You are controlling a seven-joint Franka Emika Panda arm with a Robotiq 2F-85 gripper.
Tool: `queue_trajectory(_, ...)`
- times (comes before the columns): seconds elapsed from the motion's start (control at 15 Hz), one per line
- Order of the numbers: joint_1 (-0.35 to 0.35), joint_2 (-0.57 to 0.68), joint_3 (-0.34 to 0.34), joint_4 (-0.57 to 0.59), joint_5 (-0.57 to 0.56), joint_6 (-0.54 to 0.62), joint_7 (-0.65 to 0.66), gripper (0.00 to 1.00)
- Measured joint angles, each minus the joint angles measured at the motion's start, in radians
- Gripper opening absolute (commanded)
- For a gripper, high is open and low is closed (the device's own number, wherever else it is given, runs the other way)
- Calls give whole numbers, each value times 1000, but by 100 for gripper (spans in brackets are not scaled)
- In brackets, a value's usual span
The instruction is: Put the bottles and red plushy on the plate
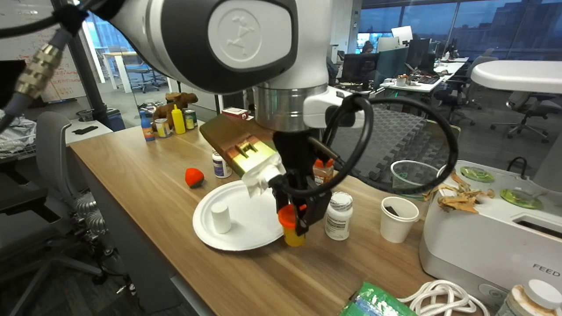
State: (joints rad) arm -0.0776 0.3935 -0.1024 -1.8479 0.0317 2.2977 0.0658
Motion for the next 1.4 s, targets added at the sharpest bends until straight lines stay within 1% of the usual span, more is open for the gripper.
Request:
queue_trajectory(0.33,48,-16,10,-15,-42,0,23,29)
queue_trajectory(0.53,64,-26,19,-37,-56,0,28,29)
queue_trajectory(0.93,66,-29,50,-78,-56,-3,12,29)
queue_trajectory(1.33,63,-28,76,-91,-29,-16,-50,29)
queue_trajectory(1.4,63,-28,78,-91,-24,-18,-58,43)
